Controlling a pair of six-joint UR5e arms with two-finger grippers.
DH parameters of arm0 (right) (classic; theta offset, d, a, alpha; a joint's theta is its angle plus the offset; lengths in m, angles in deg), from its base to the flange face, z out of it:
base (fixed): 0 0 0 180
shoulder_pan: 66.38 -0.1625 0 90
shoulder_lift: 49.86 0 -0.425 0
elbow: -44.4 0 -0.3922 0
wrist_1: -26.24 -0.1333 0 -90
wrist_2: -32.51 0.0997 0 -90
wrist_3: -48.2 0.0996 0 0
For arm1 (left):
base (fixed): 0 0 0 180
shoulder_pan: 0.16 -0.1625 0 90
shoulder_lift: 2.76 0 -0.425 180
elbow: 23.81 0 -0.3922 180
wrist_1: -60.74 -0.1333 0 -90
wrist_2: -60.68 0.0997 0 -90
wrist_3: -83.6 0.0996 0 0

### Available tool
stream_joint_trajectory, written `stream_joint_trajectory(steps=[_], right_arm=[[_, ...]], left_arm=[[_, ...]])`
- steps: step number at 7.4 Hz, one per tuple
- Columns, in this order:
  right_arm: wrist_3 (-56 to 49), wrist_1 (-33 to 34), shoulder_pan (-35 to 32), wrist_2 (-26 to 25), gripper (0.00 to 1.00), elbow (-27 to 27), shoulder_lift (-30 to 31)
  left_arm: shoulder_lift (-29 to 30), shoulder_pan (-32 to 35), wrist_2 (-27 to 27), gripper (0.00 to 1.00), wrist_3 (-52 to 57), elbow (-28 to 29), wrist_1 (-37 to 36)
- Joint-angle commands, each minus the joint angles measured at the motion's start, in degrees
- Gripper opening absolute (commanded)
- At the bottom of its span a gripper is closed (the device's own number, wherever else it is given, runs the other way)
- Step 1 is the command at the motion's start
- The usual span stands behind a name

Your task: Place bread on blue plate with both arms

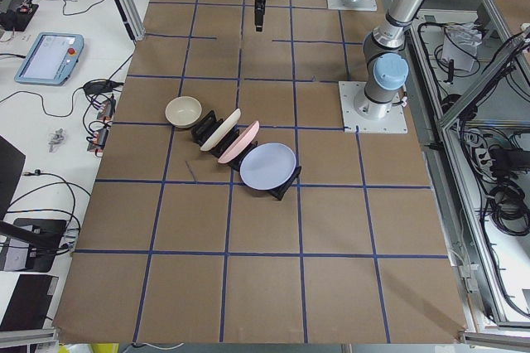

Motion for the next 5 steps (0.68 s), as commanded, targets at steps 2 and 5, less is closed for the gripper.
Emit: stream_joint_trajectory(steps=[2,5], right_arm=[[0.0,0.0,0.0,0.0,1.0,0.0,0.0],[0.1,0.0,-0.1,0.0,1.0,0.0,0.2]], left_arm=[[-0.3,-4.6,0.2,1.0,4.4,1.0,0.4],[-2.2,-18.9,4.5,0.98,19.8,1.0,0.6]])
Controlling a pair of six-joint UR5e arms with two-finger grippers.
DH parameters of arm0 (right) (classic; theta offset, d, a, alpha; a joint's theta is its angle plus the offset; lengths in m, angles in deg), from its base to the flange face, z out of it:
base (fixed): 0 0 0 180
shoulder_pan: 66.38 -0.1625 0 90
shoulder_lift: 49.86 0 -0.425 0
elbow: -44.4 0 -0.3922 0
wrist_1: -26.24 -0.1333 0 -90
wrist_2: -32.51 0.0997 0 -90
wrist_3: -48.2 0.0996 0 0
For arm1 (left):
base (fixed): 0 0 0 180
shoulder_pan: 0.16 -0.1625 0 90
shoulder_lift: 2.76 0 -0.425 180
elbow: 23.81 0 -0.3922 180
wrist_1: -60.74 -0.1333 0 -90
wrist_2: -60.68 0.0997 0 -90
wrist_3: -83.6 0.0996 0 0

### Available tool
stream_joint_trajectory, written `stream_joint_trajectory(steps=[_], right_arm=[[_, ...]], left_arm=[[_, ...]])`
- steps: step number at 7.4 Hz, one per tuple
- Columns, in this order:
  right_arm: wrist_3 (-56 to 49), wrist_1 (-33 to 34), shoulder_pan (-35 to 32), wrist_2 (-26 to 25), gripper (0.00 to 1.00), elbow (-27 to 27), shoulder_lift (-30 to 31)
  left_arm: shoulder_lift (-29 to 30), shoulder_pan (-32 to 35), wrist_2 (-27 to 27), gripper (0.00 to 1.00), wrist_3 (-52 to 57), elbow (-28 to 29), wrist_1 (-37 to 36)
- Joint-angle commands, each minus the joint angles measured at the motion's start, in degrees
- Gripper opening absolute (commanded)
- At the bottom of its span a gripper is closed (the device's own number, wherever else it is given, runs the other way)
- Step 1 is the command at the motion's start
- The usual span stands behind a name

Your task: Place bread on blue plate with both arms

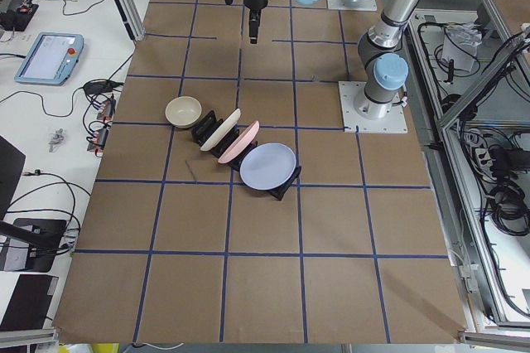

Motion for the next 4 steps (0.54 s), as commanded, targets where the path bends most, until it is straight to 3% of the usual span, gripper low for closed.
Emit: stream_joint_trajectory(steps=[1,4], right_arm=[[0.0,0.0,-0.1,0.0,1.0,0.0,0.0],[0.1,0.0,-0.2,0.1,1.0,-0.1,-0.1]], left_arm=[[-1.0,-14.3,0.4,0.98,17.3,0.3,0.1],[3.1,-34.2,0.4,0.98,33.9,0.6,-1.0]])
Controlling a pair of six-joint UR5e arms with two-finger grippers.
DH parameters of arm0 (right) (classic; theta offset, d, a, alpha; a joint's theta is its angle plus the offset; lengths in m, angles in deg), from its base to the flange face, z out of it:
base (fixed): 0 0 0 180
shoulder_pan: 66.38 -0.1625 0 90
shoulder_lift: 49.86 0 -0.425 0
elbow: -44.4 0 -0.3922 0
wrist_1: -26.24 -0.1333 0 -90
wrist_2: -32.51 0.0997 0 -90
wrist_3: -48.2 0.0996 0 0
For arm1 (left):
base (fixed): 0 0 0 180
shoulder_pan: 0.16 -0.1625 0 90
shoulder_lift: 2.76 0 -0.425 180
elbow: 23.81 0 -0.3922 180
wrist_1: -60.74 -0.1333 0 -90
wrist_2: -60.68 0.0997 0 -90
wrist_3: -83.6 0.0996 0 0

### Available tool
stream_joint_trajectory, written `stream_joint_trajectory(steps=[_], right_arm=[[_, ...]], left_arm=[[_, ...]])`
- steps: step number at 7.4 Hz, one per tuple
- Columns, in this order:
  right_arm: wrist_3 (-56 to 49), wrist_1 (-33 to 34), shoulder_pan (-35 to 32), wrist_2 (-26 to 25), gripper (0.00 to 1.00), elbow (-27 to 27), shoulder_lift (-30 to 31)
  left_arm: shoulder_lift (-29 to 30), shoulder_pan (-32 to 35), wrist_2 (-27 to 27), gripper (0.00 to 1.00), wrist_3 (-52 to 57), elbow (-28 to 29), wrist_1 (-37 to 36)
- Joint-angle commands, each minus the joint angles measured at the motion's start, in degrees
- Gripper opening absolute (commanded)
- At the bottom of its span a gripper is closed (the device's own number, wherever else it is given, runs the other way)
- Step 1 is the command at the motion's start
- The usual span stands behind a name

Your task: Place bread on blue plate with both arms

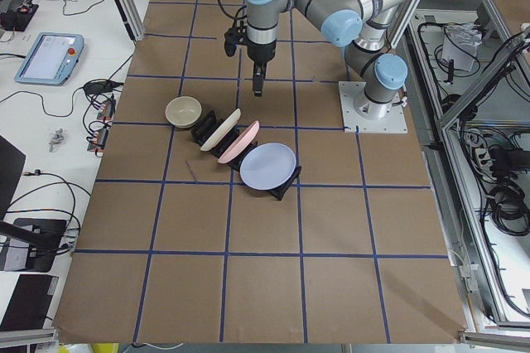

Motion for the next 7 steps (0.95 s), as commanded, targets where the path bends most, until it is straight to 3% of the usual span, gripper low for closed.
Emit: stream_joint_trajectory(steps=[1,5,7], right_arm=[[0.0,0.0,-0.1,0.0,1.0,0.0,-0.1],[0.1,0.0,-0.2,0.1,1.0,-0.1,-0.2],[0.1,0.1,-0.2,0.1,1.0,0.0,-0.2]], left_arm=[[4.1,-12.0,0.3,0.98,12.5,0.7,-0.3],[19.4,-17.0,0.3,0.98,18.1,7.9,-1.3],[25.5,-15.9,0.6,0.99,18.8,6.7,-9.4]])
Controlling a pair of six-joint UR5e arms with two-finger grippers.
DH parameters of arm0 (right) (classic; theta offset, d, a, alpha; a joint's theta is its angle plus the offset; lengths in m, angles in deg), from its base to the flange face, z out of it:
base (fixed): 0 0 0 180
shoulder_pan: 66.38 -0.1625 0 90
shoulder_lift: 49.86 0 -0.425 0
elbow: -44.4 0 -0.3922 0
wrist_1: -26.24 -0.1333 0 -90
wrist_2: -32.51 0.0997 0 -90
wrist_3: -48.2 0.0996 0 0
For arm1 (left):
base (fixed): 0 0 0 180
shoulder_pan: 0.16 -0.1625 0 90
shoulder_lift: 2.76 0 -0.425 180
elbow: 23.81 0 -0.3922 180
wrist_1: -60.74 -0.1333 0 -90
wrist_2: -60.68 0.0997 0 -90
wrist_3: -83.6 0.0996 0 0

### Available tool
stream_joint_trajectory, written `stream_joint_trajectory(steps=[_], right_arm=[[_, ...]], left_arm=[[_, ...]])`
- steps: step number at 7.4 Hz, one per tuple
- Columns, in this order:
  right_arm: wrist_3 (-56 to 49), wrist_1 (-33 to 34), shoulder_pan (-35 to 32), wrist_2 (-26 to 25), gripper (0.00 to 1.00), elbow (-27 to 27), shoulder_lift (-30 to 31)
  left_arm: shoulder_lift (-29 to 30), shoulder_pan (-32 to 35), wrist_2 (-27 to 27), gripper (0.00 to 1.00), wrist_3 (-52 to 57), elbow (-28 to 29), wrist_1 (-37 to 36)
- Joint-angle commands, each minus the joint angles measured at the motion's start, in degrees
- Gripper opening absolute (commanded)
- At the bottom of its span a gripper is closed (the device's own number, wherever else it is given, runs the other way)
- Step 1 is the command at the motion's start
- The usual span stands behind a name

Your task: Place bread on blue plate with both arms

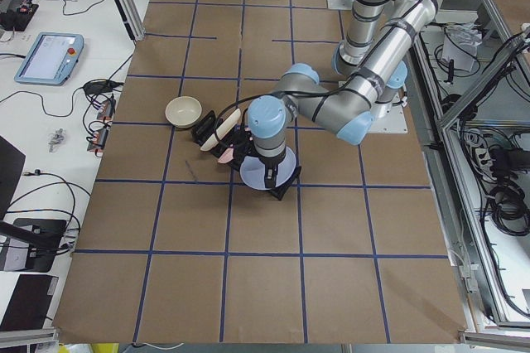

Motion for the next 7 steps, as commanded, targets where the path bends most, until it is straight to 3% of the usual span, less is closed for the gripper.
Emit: stream_joint_trajectory(steps=[1,3,5,6,7], right_arm=[[0.0,0.0,0.0,0.0,1.0,0.0,-0.1],[0.0,0.0,0.0,0.0,1.0,0.1,-0.1],[0.0,0.0,0.0,0.0,1.0,0.1,-0.2],[0.0,0.0,0.0,0.0,1.0,0.1,-0.2],[0.0,-0.1,0.0,0.0,1.0,0.1,-0.1]], left_arm=[[5.6,0.9,0.2,0.99,-0.3,0.9,-4.3],[7.2,2.9,-0.6,0.99,-6.9,0.5,-4.3],[10.3,2.9,-1.1,0.96,-6.4,0.9,-5.2],[11.1,2.8,-0.7,0.82,-6.1,0.7,-5.4],[11.0,2.8,-0.6,0.8,-6.3,1.0,-5.4]])
